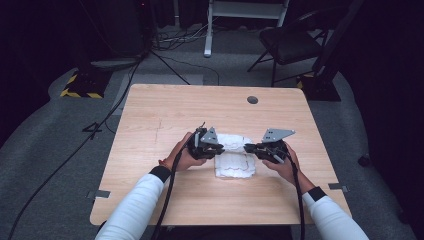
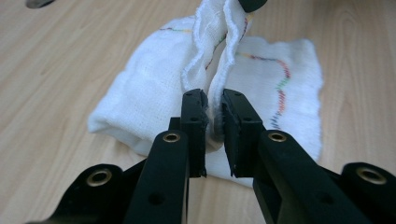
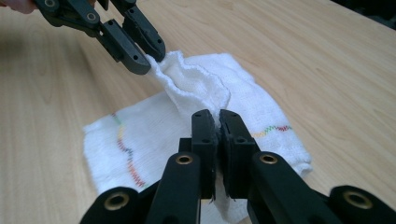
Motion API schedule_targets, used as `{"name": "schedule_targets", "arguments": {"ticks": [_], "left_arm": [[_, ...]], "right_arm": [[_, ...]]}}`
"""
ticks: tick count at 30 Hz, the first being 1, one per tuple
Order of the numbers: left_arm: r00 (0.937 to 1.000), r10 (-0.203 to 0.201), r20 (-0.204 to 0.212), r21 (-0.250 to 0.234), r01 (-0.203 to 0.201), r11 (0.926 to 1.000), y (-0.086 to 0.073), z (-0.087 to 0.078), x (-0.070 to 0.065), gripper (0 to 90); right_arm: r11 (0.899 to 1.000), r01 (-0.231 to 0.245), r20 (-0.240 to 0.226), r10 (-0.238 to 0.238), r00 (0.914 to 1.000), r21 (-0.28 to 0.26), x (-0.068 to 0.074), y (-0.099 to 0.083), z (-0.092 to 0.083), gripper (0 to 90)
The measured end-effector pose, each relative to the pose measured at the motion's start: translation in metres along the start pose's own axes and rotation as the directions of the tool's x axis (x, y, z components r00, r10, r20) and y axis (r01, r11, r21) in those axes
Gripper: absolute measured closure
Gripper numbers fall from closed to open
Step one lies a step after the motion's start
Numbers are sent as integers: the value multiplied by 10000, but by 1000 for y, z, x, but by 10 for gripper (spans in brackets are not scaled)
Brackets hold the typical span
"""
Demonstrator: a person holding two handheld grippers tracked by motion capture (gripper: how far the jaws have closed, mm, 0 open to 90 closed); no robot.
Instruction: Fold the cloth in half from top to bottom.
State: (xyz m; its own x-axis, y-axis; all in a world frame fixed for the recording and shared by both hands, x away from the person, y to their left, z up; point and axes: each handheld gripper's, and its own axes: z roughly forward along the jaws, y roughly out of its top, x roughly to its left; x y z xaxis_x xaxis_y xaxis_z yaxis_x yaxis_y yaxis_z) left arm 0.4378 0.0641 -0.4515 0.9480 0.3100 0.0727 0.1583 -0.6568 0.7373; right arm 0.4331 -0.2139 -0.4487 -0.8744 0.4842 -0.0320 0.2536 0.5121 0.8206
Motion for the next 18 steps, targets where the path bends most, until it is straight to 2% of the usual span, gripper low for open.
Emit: {"name": "schedule_targets", "arguments": {"ticks": [4,6,12,15,18], "left_arm": [[9996,117,259,77,-119,9999,-3,-3,-11,795],[9989,59,466,126,-65,9999,-6,-3,-18,795],[9960,320,836,771,-385,9963,-15,6,-40,795],[9965,415,723,1022,-488,9936,-19,11,-46,817],[9981,320,525,1282,-385,9910,-24,17,-48,840]], "right_arm": [[9998,48,-307,-42,9995,197,8,-6,-3,851],[9982,238,-444,-213,9988,550,16,-11,-4,849],[9947,238,-640,-174,9978,999,25,-23,-6,835],[9904,264,-615,-182,9979,1354,28,-31,-4,832],[9881,242,-557,-159,9983,1517,31,-37,-2,829]]}}
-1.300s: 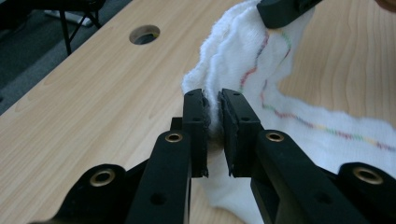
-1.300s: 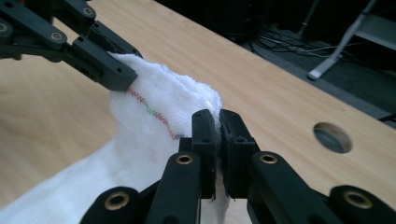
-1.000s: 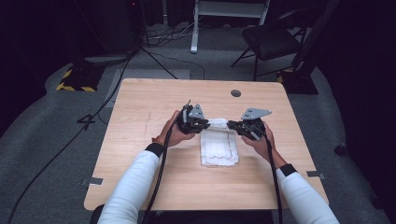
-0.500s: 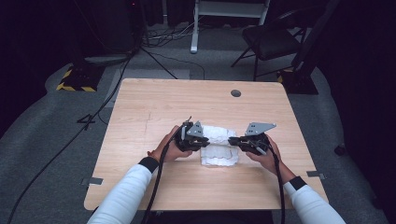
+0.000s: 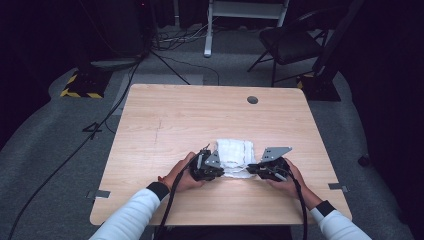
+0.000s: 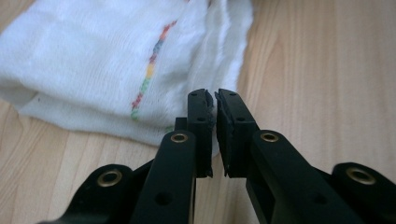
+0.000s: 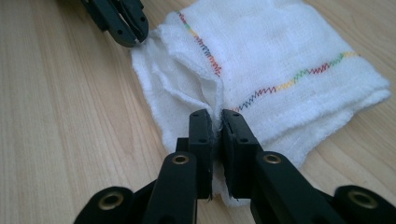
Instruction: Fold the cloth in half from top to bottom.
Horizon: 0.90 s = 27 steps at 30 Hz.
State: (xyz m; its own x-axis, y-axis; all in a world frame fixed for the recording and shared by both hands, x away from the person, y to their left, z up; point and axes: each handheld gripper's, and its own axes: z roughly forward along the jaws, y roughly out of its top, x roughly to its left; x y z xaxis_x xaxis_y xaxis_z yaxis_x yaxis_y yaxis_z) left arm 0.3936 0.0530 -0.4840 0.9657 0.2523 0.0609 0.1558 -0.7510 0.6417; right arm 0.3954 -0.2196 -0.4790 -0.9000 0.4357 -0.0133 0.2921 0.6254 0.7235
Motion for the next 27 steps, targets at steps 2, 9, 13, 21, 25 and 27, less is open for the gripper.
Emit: {"name": "schedule_targets", "arguments": {"ticks": [2,9,13,21,25,27], "left_arm": [[9999,-145,-1,-102,145,9998,-1,2,2,844],[9992,-390,-122,-37,389,9992,1,7,7,861],[9983,-513,-279,35,514,9987,2,8,14,861],[9950,-922,-380,-51,920,9957,3,11,41,864],[9919,-1193,-440,-72,1191,9929,3,12,51,864],[9904,-1290,-489,-193,1282,9916,2,13,56,864]], "right_arm": [[10000,-12,72,11,10000,76,2,-3,2,828],[9998,68,561,-78,9984,182,5,-4,10,837],[9998,-76,863,57,9963,210,0,0,15,842],[9997,-190,1033,173,9945,150,-17,9,24,845],[9997,-203,1335,184,9909,131,-27,16,33,848],[9996,-241,1445,221,9893,123,-31,19,36,849]]}}
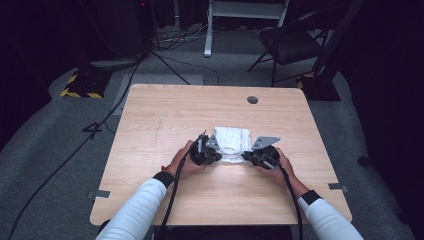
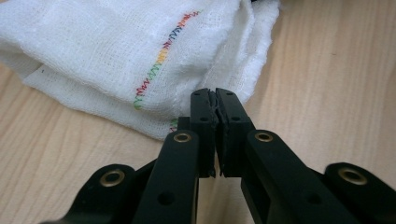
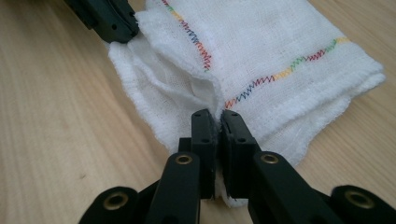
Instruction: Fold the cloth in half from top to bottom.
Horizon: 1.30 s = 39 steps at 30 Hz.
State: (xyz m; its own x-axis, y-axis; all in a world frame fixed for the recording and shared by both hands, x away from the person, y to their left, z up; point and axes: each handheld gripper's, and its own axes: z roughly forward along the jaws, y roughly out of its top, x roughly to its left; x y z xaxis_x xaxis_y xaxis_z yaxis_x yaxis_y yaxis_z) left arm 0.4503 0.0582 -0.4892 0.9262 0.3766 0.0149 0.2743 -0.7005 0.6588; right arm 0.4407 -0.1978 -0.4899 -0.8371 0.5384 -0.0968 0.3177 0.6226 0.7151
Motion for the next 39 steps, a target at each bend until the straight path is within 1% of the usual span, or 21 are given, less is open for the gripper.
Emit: {"name": "schedule_targets", "arguments": {"ticks": [1,3,5,6,8,9,11,12,14,15,17,19,21,24,27,30,32,33,36,38,39], "left_arm": [[10000,-51,-72,21,51,10000,0,0,1,864],[9999,-118,-22,-40,118,9999,-1,0,2,863],[9999,-34,-148,45,34,10000,0,-1,0,855],[9998,17,-197,100,-15,9999,1,-1,-1,842],[9997,-55,-238,86,57,9999,1,-2,-1,791],[9994,-35,-358,152,41,9999,1,-3,-1,761],[9980,-217,-588,263,233,9994,1,-5,-1,676],[9978,-259,-618,245,275,9993,1,-6,-1,641],[9968,-254,-761,442,289,9986,1,-8,-1,591],[9963,-358,-777,477,396,9981,0,-8,-1,562],[9958,-393,-825,431,430,9981,1,-11,-2,511],[9937,-401,-1050,437,449,9980,3,-14,-5,431],[9930,-207,-1162,456,262,9986,6,-17,-9,366],[9914,-75,-1310,459,137,9989,8,-21,-14,309],[9896,-21,-1436,339,70,9994,9,-26,-16,276],[9853,152,-1702,453,-76,9989,8,-30,-20,261],[9861,152,-1657,493,-71,9988,7,-32,-22,246],[9849,231,-1715,573,-134,9983,6,-33,-23,235],[9797,381,-1969,656,-257,9975,4,-35,-28,221],[9738,505,-2217,763,-343,9965,4,-35,-31,213],[9718,548,-2295,687,-400,9968,4,-36,-32,204]], "right_arm": [[10000,1,5,-1,10000,-37,-2,1,2,849],[10000,-65,-58,65,10000,-46,-4,2,4,849],[10000,-73,-134,74,9999,47,-5,3,3,846],[9999,-54,-108,55,9999,108,-4,4,2,843],[9999,2,-50,-2,10000,138,-3,4,2,829],[9999,-3,-58,3,10000,147,-2,5,1,810],[9999,12,-65,-11,10000,164,-1,5,-1,746],[9997,60,-73,-58,10000,249,0,6,-1,726],[9993,151,28,-152,9999,348,2,7,-4,665],[9993,108,65,-110,9999,357,2,8,-6,639],[9993,95,12,-96,10000,370,2,9,-9,581],[9990,51,-8,-51,10000,453,1,10,-12,518],[9985,-1,-4,1,10000,544,0,10,-14,480],[9964,69,12,-70,10000,842,1,11,-18,404],[9958,156,85,-164,9998,899,2,12,-22,375],[9957,253,23,-256,9997,892,4,14,-27,362],[9948,388,93,-399,9992,943,6,15,-31,356],[9943,455,91,-466,9989,964,7,15,-33,356],[9942,487,120,-501,9987,956,9,14,-38,352],[9936,513,144,-530,9985,1003,9,13,-42,346],[9936,505,171,-525,9985,1012,9,13,-43,343]]}}
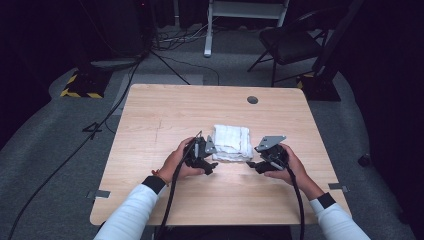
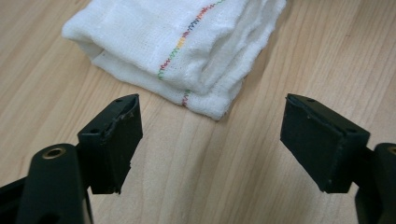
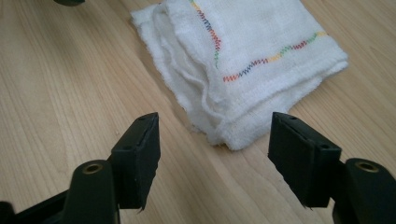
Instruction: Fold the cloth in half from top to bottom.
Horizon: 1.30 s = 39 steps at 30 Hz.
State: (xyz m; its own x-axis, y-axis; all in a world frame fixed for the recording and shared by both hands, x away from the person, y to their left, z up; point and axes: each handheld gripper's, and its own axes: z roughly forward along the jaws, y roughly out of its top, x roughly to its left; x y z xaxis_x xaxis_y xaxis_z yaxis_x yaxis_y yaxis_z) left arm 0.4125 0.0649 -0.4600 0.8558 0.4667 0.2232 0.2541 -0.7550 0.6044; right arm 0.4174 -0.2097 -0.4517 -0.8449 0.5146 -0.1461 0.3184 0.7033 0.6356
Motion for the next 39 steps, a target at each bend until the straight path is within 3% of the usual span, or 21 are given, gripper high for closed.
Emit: {"name": "schedule_targets", "arguments": {"ticks": [3,8,21,31,39], "left_arm": [[10000,-37,73,73,37,10000,-1,-1,-2,205],[9999,19,-155,145,-16,9999,-6,-4,-6,202],[9973,-393,-614,-3,394,9992,-29,-30,-9,201],[9936,-642,-928,277,670,9974,-48,-43,-12,199],[9890,-509,-1387,581,595,9965,-67,-53,-15,190]], "right_arm": [[10000,-18,138,19,9999,-41,0,-3,-6,343],[10000,-69,260,71,9996,-42,-2,-9,-15,359],[9994,-348,754,344,9966,43,-5,-37,-41,356],[9979,-591,1354,548,9893,283,-6,-68,-56,319],[9950,-970,1715,918,9809,221,-9,-92,-65,294]]}}
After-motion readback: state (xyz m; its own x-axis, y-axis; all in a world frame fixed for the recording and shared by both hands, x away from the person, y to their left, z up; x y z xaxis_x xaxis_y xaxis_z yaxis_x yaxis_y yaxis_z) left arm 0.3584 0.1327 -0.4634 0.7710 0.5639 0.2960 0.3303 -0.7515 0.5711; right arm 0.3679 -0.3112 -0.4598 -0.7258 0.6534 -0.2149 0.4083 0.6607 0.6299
